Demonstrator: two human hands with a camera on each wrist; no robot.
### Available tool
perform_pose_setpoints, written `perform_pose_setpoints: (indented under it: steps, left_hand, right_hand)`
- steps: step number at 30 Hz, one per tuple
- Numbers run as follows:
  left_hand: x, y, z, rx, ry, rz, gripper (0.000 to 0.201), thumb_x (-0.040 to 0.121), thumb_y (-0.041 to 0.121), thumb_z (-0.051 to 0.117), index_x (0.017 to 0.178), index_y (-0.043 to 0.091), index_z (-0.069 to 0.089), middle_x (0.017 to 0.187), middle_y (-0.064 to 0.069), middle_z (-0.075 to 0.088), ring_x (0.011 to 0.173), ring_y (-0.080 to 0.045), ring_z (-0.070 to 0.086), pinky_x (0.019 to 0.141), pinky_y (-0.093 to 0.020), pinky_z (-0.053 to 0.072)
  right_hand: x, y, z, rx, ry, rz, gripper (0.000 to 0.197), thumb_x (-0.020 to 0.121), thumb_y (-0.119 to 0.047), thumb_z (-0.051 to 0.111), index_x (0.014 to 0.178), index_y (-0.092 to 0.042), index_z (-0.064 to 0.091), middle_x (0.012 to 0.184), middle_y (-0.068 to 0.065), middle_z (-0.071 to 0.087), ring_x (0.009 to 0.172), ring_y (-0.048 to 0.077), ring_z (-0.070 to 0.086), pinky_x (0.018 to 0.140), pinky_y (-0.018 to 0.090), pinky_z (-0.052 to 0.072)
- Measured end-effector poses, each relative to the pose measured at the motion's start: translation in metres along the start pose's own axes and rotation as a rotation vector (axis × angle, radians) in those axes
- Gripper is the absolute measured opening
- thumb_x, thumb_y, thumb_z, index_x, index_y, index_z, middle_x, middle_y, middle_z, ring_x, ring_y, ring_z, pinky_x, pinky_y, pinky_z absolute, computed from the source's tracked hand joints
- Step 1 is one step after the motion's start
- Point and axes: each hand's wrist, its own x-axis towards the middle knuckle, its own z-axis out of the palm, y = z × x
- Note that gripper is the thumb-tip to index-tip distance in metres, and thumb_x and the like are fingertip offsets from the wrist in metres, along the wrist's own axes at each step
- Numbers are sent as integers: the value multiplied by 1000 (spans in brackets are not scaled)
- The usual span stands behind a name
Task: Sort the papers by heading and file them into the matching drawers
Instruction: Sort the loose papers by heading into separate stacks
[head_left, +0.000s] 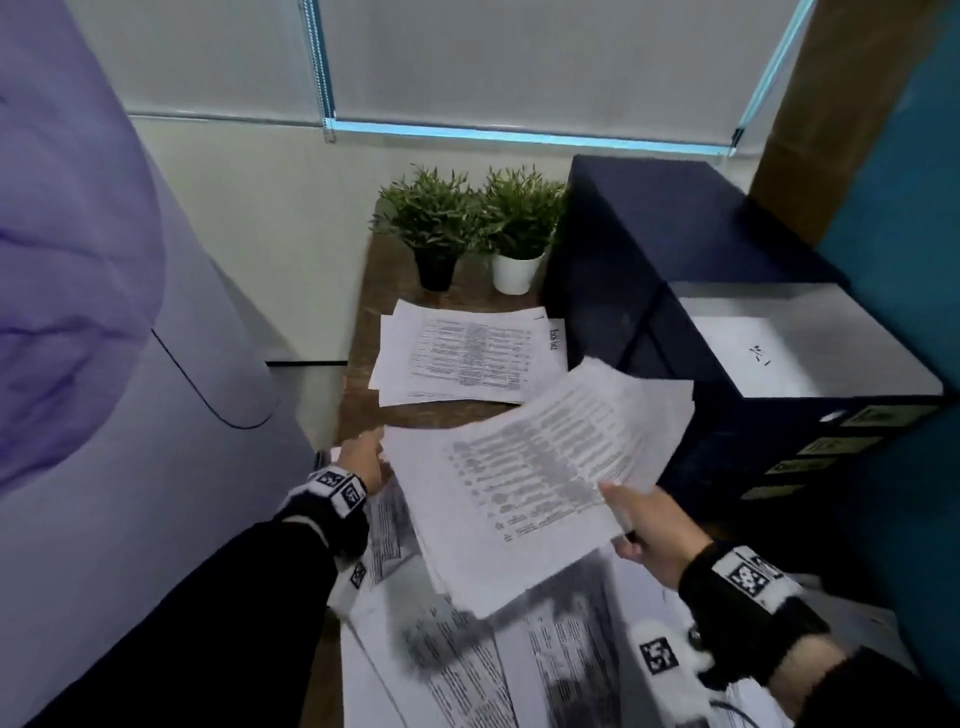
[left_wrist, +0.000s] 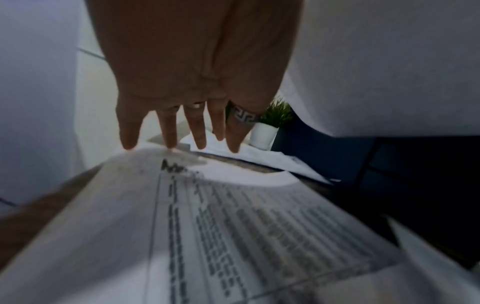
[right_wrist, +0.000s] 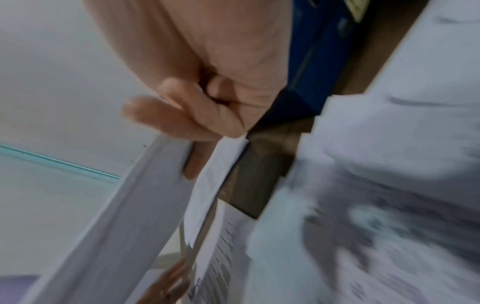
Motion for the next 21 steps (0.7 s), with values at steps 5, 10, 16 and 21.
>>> perform_pose_setpoints:
  steps: [5, 10, 16, 21]
  left_hand:
    - [10, -12, 3, 349, -78, -11, 61, 85, 35, 52, 141, 29, 30, 148, -1, 29, 135, -25, 26, 109, -51, 21]
    - [7, -23, 4, 167, -166, 27, 46, 83, 21, 60, 128, 25, 51, 131, 5, 55, 124, -17, 47, 101, -37, 28]
    - [-16, -48, 13, -138, -293, 45, 71, 62, 38, 82, 121, 10, 54, 118, -3, 60, 105, -15, 59, 89, -28, 48]
    - [-31, -48, 25, -150, -235, -9, 55, 76, 10, 73, 126, 7, 52, 116, 2, 54, 99, -11, 49, 69, -10, 41]
  right_hand:
    - [15, 31, 5, 200, 68, 164, 29, 93, -10, 48, 65, -11, 40, 43, -2, 32, 32, 8, 29, 35, 17, 22]
    - [21, 22, 30, 421, 85, 232, 14, 95, -7, 46, 81, -5, 48, 71, 5, 50, 30, 8, 42, 31, 11, 29]
    - [31, 21, 69, 569, 25, 268, 9, 96, -3, 41, 99, 2, 49, 81, 13, 58, 39, 14, 54, 34, 14, 43]
    - [52, 20, 94, 547, 109, 218, 39, 97, -6, 42, 133, 6, 32, 74, 17, 57, 34, 15, 59, 32, 14, 42]
